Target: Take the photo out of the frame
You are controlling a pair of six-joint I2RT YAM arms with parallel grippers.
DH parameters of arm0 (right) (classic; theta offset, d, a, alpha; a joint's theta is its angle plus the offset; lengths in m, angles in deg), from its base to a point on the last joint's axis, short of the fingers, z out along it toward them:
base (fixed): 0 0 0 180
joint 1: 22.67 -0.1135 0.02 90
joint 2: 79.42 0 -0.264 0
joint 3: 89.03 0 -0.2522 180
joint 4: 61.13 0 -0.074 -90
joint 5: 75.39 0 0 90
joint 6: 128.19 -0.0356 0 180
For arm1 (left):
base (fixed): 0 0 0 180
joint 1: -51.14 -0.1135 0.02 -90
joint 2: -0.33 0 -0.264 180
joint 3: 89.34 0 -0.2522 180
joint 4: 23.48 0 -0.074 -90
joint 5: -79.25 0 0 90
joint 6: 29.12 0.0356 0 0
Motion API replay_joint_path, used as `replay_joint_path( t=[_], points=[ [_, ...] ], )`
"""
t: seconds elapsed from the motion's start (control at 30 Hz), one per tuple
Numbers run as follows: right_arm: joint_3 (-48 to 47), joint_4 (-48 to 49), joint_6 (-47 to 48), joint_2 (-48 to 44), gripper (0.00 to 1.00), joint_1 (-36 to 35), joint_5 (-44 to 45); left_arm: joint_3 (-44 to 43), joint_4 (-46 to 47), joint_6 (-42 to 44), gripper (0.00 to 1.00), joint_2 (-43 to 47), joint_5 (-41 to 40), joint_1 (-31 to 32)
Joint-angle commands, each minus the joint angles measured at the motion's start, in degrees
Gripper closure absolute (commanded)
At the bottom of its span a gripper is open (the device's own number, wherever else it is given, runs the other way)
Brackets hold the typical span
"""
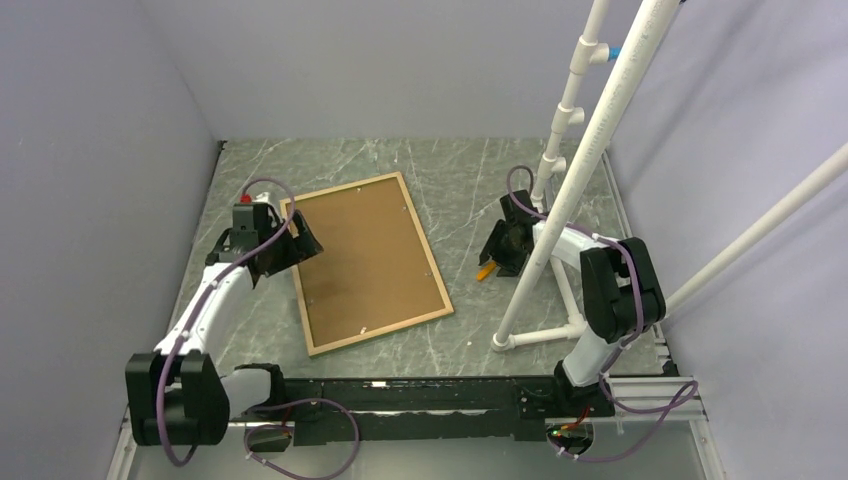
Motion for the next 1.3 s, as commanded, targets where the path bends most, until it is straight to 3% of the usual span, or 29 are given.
replay_joint_path(
  t=[0.0, 0.27, 0.43, 0.47, 0.5, 0.63, 0.8, 0.9, 0.97, 1.03, 1.13, 1.27],
  points=[
    [-1.58, -1.74, 0.56, 2.40, 0.49, -1.06, 4.85, -3.40, -3.87, 5.32, 0.09, 5.24, -3.09, 5.54],
    [-1.23, -0.40, 4.53, 5.42, 0.60, -1.37, 9.35, 0.00, 3.78, 0.14, 0.10, 8.21, 8.00, 14.64],
    [-2.81, 1.13, 8.59, 8.27, 0.80, -1.39, 7.60, 0.52, 13.18, -6.41, 0.10, 3.39, 16.40, 18.48],
    [-3.65, 0.95, 9.66, 9.19, 0.93, -1.35, 6.54, 0.27, 14.54, -7.97, 0.11, 2.06, 17.59, 18.86],
    [-4.62, 0.64, 10.90, 9.89, 1.00, -1.31, 5.93, -0.20, 15.43, -9.20, 0.12, 0.75, 18.58, 19.22],
    [-4.76, 2.80, 14.71, 8.06, 1.00, -1.20, 4.59, -2.80, 18.95, -12.78, 0.14, -4.21, 23.49, 19.89],
    [-2.48, 11.19, 20.95, 1.43, 1.00, -0.72, -6.50, -3.86, 31.28, -21.99, 0.13, -10.93, 31.19, 19.88],
    [-0.67, 18.13, 22.74, -1.55, 1.00, 0.01, -15.82, -2.32, 44.26, -31.63, 0.12, -15.82, 35.13, 20.13],
    [0.75, 23.62, 22.98, -2.43, 1.00, 1.56, -25.77, -1.38, 55.49, -38.16, 0.12, -19.66, 36.34, 20.67],
    [1.84, 29.68, 21.70, -2.22, 1.00, 2.74, -37.52, -2.03, 60.51, -42.17, 0.12, -23.66, 36.34, 21.59],
    [1.73, 34.78, 19.59, -0.83, 1.00, 2.87, -44.91, -4.53, 59.98, -42.35, 0.13, -27.47, 34.32, 22.94],
    [2.18, 37.58, 19.07, -0.68, 1.00, 2.76, -50.04, -9.61, 46.25, -33.43, 0.17, -27.98, 26.99, 24.64]
  ],
)
